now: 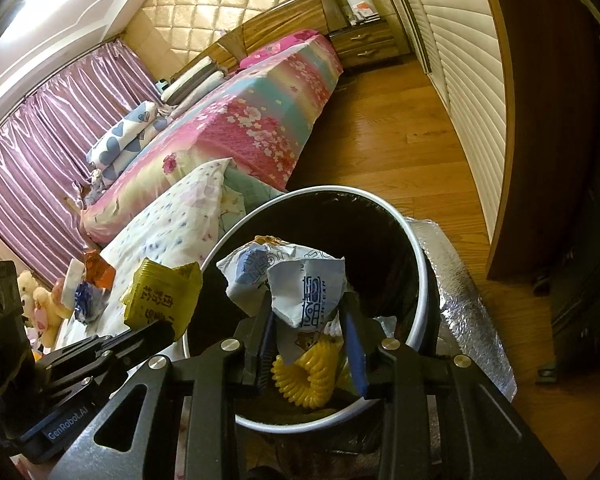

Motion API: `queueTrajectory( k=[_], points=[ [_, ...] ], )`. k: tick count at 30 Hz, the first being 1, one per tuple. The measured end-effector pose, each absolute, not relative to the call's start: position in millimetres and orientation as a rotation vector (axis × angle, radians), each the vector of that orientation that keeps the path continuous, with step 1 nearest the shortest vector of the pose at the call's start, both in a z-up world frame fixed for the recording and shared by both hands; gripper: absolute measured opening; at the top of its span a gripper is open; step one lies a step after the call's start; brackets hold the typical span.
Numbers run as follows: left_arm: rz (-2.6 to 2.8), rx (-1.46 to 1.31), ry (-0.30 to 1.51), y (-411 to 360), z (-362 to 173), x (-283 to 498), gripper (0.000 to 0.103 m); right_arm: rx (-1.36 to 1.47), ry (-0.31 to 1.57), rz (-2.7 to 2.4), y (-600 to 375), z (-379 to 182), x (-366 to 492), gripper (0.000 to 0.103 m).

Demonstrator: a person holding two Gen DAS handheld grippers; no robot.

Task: Collect trash
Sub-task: 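Open the left tool to drop the yellow wrapper while the right tool drops the white wrapper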

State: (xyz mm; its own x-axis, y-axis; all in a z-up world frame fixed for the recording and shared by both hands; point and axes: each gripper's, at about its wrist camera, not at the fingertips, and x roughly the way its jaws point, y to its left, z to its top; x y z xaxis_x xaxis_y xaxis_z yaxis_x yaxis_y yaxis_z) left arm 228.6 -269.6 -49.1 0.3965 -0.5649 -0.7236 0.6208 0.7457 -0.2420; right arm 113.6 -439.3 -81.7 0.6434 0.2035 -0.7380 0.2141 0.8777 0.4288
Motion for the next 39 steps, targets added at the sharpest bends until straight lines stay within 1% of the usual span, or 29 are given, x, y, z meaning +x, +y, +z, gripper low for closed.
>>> queueTrajectory(
  k=[6,9,10,11,13,15,18,20,22,25,26,28,39],
  points=[
    [-0.76,0.073,0.889,-271.9,-49.9,230.2,0.005,0.517,0.884,-0.011,-443.3,-82.4,115.5,0.033],
    [-0.762,0.073,0.889,-272.2,-49.7,231.1,0.005,0.52,0.886,-0.015,-445.5,-82.7,116.4,0.035],
    [-0.76,0.074,0.89,-271.6,-49.6,230.4,0.008,0.522,0.886,-0.016,-446.1,-82.8,117.0,0.036],
    [-0.761,0.073,0.89,-270.9,-49.6,230.0,0.009,0.523,0.885,-0.017,-446.6,-82.6,116.7,0.04],
    [-0.754,0.074,0.888,-269.6,-49.0,228.8,0.025,0.527,0.884,-0.023,-447.1,-82.7,117.3,0.048],
    [-0.743,0.067,0.88,-265.6,-47.8,226.6,0.036,0.533,0.88,-0.027,-448.0,-82.0,116.3,0.053],
    [-0.731,0.051,0.88,-256.6,-47.0,222.6,0.04,0.536,0.872,-0.031,-447.3,-79.8,114.6,0.057],
    [-0.715,0.035,0.881,-246.4,-47.0,219.1,0.042,0.535,0.864,-0.031,-444.6,-77.8,112.7,0.065],
    [-0.693,0.024,0.879,-234.7,-46.9,214.7,0.048,0.532,0.856,-0.028,-441.4,-75.6,110.9,0.07],
    [-0.663,0.013,0.877,-218.8,-47.3,207.9,0.049,0.524,0.848,-0.017,-431.9,-72.4,108.6,0.076],
    [-0.648,0.008,0.878,-212.1,-47.5,205.8,0.05,0.525,0.846,-0.01,-429.0,-71.3,108.0,0.077],
    [-0.624,-0.012,0.883,-200.8,-47.6,203.4,0.052,0.522,0.845,0.003,-421.0,-69.9,107.3,0.077],
    [-0.496,-0.099,0.892,-131.9,-47.8,186.0,0.053,0.494,0.853,0.098,-371.0,-64.1,110.7,0.079]
  ],
)
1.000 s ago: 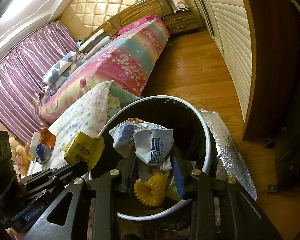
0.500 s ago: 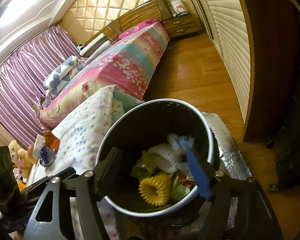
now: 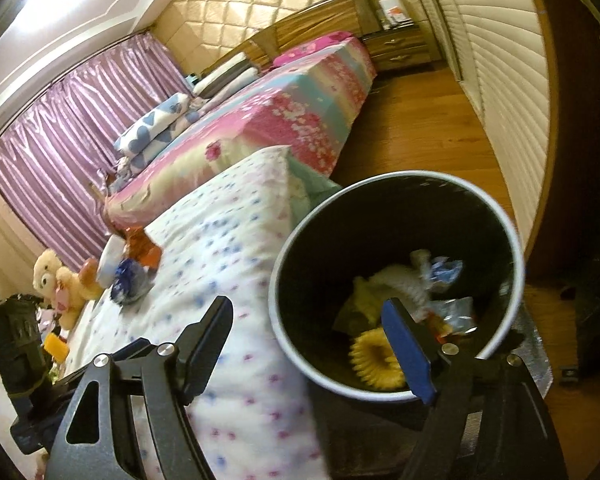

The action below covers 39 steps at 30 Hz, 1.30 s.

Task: Collect trash
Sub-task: 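Open the left tool to drop the yellow wrapper while the right tool drops the white wrapper, then move both open tools back over the remaining items on the bed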

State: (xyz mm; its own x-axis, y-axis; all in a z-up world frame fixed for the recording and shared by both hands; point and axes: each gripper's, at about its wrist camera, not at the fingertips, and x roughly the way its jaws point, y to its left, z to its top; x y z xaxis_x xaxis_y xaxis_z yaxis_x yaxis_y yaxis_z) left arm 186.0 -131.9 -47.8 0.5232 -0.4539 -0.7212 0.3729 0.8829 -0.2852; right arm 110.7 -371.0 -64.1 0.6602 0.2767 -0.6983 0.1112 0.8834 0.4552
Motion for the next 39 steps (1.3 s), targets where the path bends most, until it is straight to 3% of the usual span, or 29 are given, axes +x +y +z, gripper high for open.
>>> queueTrajectory(
  k=[20,39],
  points=[
    [-0.243,-0.203,0.875,7.4,-41.8,177.4,0.053,0.418,0.901,0.298,-266.0,-67.4,127.6,0.079],
    [-0.143,-0.2,0.863,51.3,-44.4,206.2,0.053,0.378,0.931,0.416,-203.5,-71.9,156.9,0.079]
  ],
)
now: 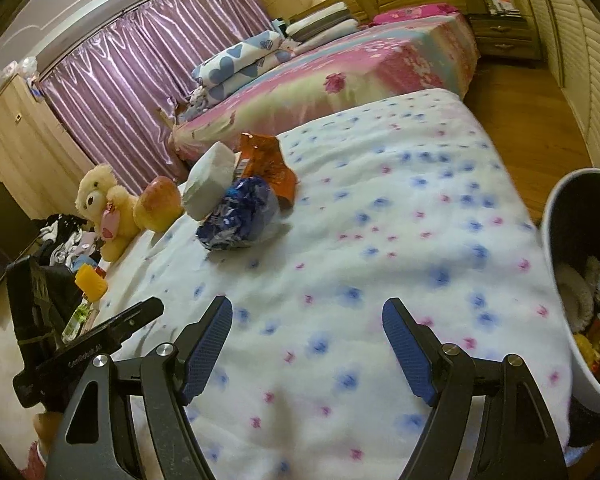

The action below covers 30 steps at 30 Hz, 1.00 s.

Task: Collect trash
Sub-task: 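Move both open tools back over the remaining items on the bed, then grasp the blue plastic bag with the right tool while the left tool grasps the white foam block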

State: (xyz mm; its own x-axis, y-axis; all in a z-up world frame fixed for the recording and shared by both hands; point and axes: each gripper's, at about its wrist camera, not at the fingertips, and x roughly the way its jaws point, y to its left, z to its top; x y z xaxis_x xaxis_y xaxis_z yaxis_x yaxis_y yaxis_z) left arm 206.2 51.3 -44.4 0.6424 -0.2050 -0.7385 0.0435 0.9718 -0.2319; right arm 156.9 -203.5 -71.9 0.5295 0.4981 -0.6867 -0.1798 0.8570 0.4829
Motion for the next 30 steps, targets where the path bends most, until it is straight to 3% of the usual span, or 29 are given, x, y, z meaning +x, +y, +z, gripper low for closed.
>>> queueTrajectory(
  k=[30],
  points=[
    [-0.262,-0.212,0.847,86.1,-61.6,329.6,0.053,0.36,0.932,0.559,-142.3,-75.9,219.7,0.079]
  ],
)
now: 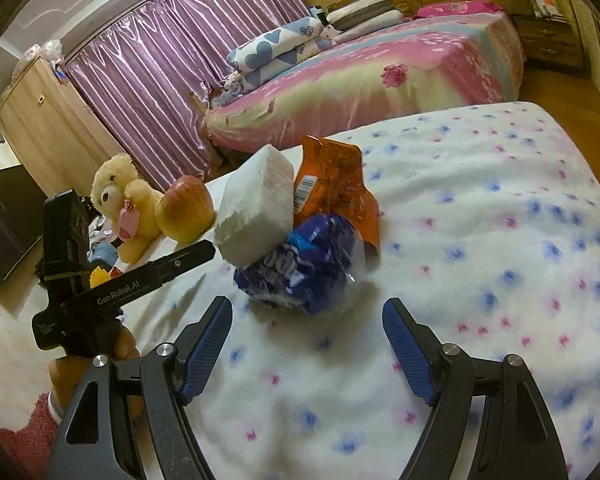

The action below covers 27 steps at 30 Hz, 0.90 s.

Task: Collect trash
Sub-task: 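Grasp the blue plastic bag with the right tool while the left tool grasps the white foam block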

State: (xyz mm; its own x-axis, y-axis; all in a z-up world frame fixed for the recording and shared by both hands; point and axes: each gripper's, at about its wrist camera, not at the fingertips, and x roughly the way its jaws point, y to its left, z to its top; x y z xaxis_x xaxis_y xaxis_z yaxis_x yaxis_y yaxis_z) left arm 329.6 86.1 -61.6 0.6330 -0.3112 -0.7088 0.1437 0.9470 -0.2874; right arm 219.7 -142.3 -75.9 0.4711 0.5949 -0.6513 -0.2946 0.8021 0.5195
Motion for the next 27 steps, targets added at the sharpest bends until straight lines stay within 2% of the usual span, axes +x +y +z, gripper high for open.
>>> queueTrajectory(
  k=[4,6,8,9,12,20,24,27],
  points=[
    [-0.256,-0.209,0.855,87.2,-67.0,335.5,0.053,0.358,0.929,0.562,-136.2,-77.3,227.0,0.077],
    [-0.256,-0.211,0.858,86.4,-68.0,336.5,0.053,0.361,0.932,0.567,-133.5,-78.7,230.0,0.067],
    [-0.251,-0.208,0.861,86.0,-68.6,335.4,0.053,0.357,0.939,0.573,-131.0,-79.7,232.0,0.036],
    [-0.251,-0.209,0.863,85.6,-68.6,334.0,0.053,0.355,0.943,0.578,-130.1,-80.1,232.4,0.028],
    [-0.252,-0.21,0.867,84.9,-68.7,328.5,0.053,0.356,0.936,0.594,-130.3,-78.6,227.4,0.018],
    [-0.28,-0.205,0.881,76.7,-68.2,301.6,0.054,0.433,0.933,0.581,-163.4,-79.6,202.0,0.014],
    [-0.315,-0.202,0.887,66.6,-66.2,283.4,0.058,0.446,0.932,0.519,-192.1,-81.6,186.5,0.014],
    [-0.335,-0.206,0.89,59.8,-63.6,273.9,0.059,0.438,0.958,0.494,-206.4,-82.4,179.3,0.021]
  ],
)
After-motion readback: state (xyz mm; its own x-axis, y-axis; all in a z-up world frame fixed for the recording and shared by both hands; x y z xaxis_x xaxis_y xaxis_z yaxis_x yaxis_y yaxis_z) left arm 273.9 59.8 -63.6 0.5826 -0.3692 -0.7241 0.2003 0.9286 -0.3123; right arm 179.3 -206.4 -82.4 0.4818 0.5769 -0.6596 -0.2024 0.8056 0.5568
